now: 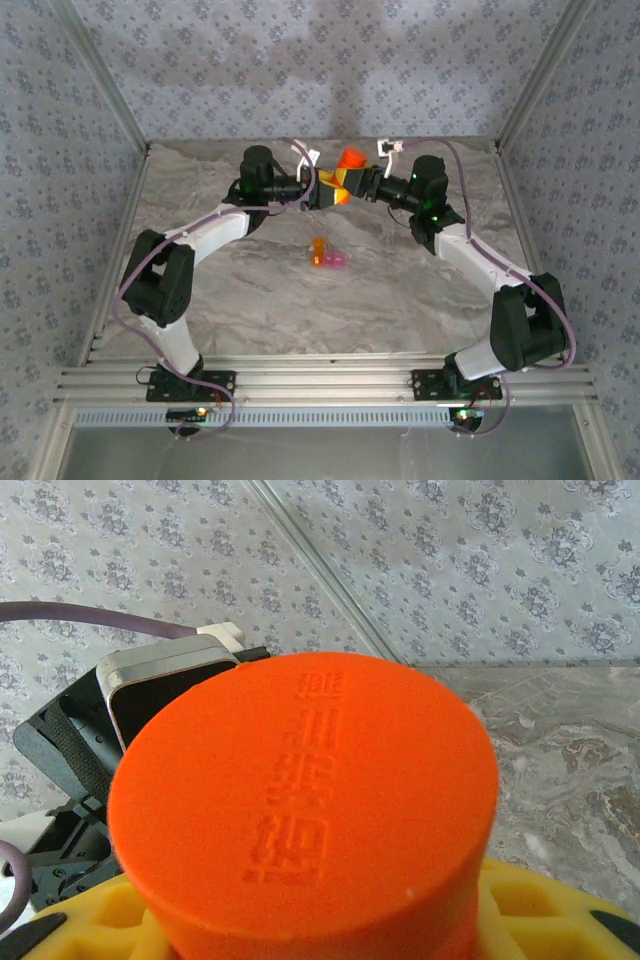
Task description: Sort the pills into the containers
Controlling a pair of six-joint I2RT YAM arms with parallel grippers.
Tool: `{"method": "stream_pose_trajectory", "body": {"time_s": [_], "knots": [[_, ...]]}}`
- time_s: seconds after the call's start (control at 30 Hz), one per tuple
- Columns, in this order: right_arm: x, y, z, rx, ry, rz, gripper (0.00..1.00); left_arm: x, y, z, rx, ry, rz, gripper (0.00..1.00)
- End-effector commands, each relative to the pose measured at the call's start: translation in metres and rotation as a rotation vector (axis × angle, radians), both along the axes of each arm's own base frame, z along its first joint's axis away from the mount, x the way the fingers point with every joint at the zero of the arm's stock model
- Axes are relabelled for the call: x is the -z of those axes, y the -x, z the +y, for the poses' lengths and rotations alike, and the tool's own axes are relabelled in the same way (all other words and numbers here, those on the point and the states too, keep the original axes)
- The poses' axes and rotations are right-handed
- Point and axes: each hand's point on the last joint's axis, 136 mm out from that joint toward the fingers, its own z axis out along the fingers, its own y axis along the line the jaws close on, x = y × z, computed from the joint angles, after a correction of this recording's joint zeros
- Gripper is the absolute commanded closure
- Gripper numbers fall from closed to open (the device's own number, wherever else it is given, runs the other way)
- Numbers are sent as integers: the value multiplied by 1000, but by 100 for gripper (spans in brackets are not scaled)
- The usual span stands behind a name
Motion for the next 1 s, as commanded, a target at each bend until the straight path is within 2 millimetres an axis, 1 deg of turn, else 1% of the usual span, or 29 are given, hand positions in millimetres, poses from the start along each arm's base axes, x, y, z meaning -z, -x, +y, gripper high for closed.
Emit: {"method": "stream_pose_trajectory", "body": {"time_s": [0.0,0.07,0.13,0.17,0.37,0.43,0.57,0.77,0.97], "knots": [[-25,4,9,-19,-32,-77,82,-20,5,-3,18,33,-67,70],[-25,3,8,-15,-33,-75,79,-20,5,-2,10,30,-74,81],[-26,3,7,-12,-33,-74,74,-19,5,-1,1,22,-81,92],[-27,3,8,-13,-32,-73,69,-18,4,-1,-6,16,-87,99],[-30,4,1,6,-21,-75,41,-12,4,1,-20,-16,-101,100],[-31,3,-2,18,-16,-73,36,-11,4,2,-24,-20,-107,100],[-31,3,-7,28,-16,-70,30,-12,3,4,-27,-21,-121,100],[-29,2,-11,30,-13,-61,24,-13,1,5,-38,-17,-133,100],[-24,0,-15,41,-8,-41,22,-16,-1,8,-49,-1,-141,100]]}}
